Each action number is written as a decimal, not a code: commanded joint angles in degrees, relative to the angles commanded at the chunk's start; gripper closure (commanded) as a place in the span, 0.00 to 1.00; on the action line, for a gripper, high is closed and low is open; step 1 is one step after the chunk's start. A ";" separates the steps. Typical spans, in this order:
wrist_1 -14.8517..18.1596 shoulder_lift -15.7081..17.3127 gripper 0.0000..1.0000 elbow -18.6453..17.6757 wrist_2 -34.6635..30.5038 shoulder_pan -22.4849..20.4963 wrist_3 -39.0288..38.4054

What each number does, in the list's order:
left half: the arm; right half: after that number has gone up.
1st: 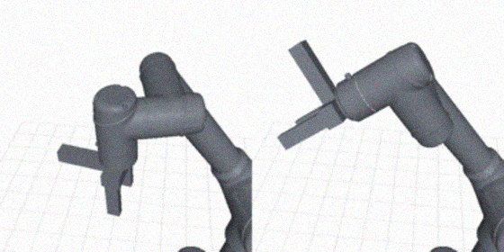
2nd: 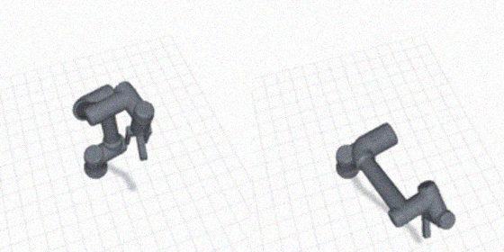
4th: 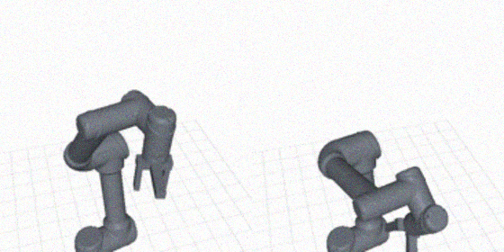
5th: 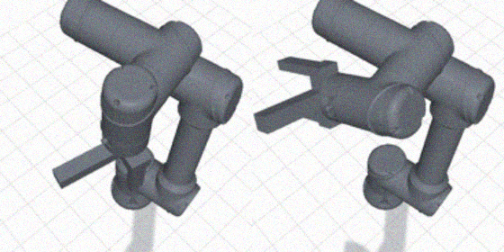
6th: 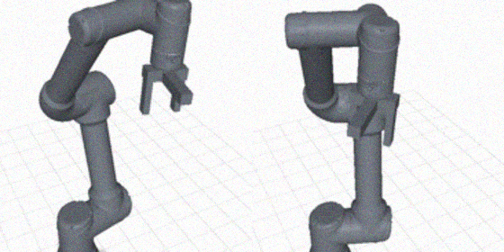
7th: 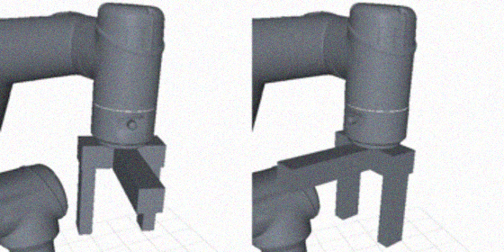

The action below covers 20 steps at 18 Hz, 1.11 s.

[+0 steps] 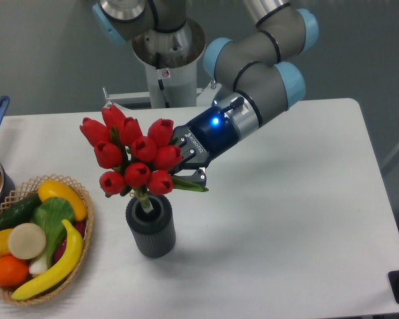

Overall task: Insert the flowers into the vase
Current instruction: 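Lower the tulip stems down into the black vase opening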

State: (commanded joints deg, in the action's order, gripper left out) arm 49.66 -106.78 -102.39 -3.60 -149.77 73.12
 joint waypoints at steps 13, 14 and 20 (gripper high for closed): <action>0.00 -2.64 0.81 -2.99 0.00 0.09 1.41; 0.00 -2.99 0.81 -3.08 0.00 0.09 1.41; 0.09 -3.87 0.81 -3.78 0.00 0.00 1.49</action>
State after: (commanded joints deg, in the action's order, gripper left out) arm 49.75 -110.65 -106.17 -3.60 -149.76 74.62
